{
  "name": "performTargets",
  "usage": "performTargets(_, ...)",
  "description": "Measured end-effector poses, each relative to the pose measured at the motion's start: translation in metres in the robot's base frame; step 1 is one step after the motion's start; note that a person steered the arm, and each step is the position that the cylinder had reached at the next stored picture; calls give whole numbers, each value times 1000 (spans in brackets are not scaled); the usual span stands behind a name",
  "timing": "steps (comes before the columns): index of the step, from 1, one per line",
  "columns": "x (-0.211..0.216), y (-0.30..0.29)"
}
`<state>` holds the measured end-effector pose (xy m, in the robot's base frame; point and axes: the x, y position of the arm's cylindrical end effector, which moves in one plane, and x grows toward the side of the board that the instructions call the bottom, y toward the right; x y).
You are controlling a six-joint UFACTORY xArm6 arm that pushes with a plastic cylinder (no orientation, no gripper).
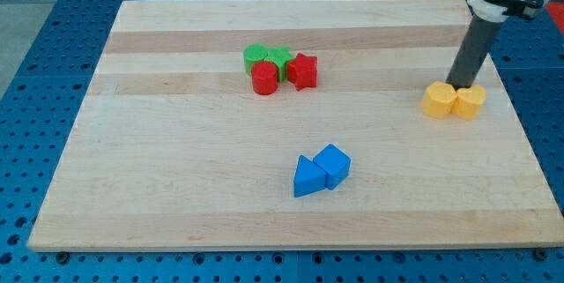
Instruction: Slightly move the two yellow blocks to the bottom
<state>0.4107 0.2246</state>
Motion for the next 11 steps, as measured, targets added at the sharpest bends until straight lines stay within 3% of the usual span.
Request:
performTargets(2,-12,37)
performTargets(3,0,92)
performTargets(4,25,108)
performTargets(5,40,81)
performTargets(7,13,36)
performTargets(11,10,-81)
